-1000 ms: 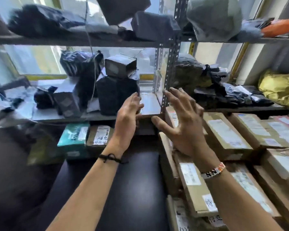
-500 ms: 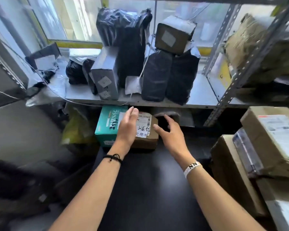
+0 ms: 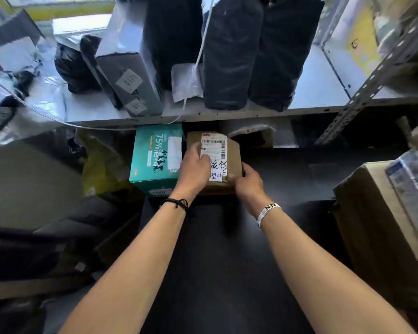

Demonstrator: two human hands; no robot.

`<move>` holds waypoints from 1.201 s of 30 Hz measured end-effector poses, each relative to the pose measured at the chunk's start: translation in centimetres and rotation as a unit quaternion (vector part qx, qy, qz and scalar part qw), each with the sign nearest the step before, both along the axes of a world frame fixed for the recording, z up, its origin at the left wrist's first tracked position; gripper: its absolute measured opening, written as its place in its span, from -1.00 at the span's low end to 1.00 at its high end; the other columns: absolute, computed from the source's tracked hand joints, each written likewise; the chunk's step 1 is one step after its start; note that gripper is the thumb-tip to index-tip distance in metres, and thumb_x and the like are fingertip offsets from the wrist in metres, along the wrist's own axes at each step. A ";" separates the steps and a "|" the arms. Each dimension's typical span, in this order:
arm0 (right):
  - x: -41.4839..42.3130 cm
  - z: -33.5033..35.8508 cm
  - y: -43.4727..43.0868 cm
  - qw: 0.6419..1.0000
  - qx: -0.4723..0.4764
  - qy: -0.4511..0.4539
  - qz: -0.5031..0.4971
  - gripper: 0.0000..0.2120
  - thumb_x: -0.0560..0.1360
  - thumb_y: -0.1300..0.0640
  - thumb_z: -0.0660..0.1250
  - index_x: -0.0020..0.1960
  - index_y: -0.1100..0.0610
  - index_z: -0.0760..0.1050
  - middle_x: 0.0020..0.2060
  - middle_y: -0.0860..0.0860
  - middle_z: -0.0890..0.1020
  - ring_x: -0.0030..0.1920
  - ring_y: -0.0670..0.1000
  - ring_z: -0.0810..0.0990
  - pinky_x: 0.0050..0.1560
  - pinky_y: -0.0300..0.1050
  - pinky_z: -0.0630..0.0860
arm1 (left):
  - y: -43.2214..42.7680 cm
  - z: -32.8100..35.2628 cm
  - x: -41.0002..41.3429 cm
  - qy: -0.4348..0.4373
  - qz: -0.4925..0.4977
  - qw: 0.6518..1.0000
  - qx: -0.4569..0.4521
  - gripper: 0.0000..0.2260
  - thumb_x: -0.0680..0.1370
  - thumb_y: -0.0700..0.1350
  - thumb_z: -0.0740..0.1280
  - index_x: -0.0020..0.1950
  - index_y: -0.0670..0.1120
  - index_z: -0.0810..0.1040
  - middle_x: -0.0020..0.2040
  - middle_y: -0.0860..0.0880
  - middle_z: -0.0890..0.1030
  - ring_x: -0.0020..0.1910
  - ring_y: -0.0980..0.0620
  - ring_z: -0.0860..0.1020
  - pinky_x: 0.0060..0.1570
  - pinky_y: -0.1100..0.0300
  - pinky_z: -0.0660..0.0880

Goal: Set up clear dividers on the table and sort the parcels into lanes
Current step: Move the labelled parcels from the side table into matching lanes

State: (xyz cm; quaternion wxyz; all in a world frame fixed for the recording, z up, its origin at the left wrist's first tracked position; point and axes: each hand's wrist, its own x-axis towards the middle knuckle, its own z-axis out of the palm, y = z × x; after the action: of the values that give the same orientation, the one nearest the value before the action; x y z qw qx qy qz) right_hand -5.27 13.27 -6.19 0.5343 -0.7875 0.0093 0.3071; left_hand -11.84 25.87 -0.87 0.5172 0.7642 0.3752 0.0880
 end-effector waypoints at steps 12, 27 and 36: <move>-0.9 -0.1 -10.8 0.997 0.014 0.082 0.003 -0.30 0.60 0.18 0.42 0.61 -0.21 0.21 0.17 -0.16 0.60 0.06 -0.06 0.64 -0.18 -0.14 0.47 | -4.7 -4.6 -1.7 0.022 0.022 0.995 -0.099 -0.38 0.69 -0.06 0.26 0.71 0.00 0.07 0.61 -0.07 0.35 0.50 -0.11 0.45 0.47 -0.12 0.43; -2.4 5.6 -14.7 0.993 0.115 -0.012 0.022 -0.48 0.72 0.01 0.27 0.59 -0.31 0.19 0.07 -0.41 0.66 0.06 -0.35 0.65 -0.11 -0.32 0.58 | -10.3 -1.2 -2.8 -0.139 0.031 0.960 -0.242 -0.63 0.74 0.13 0.17 0.53 0.11 0.43 0.21 0.11 0.72 0.15 0.14 0.70 -0.03 0.28 0.63; -3.3 18.5 -20.2 0.965 0.183 -0.155 0.103 -0.54 0.70 -0.07 0.28 0.55 -0.31 0.27 0.14 -0.31 0.69 0.17 -0.17 0.67 0.11 -0.02 0.63 | -14.7 12.9 -7.7 -0.268 -0.023 0.952 -0.149 -0.41 0.60 0.33 0.30 0.51 0.00 0.51 0.30 0.01 0.69 0.30 0.01 0.65 0.43 -0.11 0.47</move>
State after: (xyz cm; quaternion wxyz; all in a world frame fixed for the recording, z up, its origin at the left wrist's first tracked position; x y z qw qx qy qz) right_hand -8.60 -6.93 12.29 0.6295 -0.7110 -0.2114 0.2312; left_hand -19.52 11.16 12.04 0.7085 0.6350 0.2144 0.2209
